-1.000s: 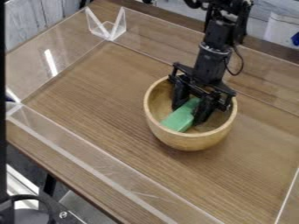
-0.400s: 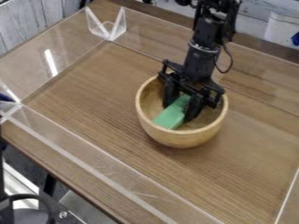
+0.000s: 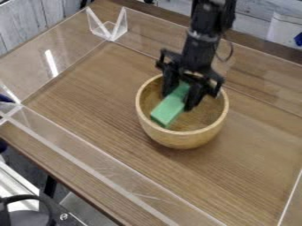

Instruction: Remove the green block from inside the brown bowl and put it on the table

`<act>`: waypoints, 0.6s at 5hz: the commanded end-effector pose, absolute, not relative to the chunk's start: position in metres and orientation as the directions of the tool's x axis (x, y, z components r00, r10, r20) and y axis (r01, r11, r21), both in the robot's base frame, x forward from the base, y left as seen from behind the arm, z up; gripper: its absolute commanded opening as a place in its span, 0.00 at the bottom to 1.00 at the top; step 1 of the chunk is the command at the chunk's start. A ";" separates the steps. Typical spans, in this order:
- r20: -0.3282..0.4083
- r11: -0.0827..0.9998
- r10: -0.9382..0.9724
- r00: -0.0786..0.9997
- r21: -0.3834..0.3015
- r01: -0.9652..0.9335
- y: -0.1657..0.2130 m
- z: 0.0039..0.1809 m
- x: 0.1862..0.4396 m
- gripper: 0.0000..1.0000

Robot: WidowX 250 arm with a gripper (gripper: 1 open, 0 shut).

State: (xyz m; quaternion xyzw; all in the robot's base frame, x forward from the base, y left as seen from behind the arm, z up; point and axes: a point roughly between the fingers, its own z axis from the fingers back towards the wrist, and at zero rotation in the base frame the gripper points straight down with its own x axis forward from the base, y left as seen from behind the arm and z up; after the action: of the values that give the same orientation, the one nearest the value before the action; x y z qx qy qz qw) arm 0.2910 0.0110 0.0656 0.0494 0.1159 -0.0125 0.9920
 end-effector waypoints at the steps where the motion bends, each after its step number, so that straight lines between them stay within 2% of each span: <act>1: -0.109 0.994 -0.028 0.994 0.102 0.039 -0.001 0.113 0.298 0.00; 2: -0.062 0.994 -0.054 0.997 0.090 0.059 -0.019 0.131 0.296 0.00; 3: -0.049 0.993 -0.087 0.995 0.074 0.090 -0.041 0.136 0.295 0.00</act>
State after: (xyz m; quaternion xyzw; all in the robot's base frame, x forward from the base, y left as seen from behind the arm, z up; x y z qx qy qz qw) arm 0.2847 -0.0397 0.1084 0.0431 0.0744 -0.0453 0.9953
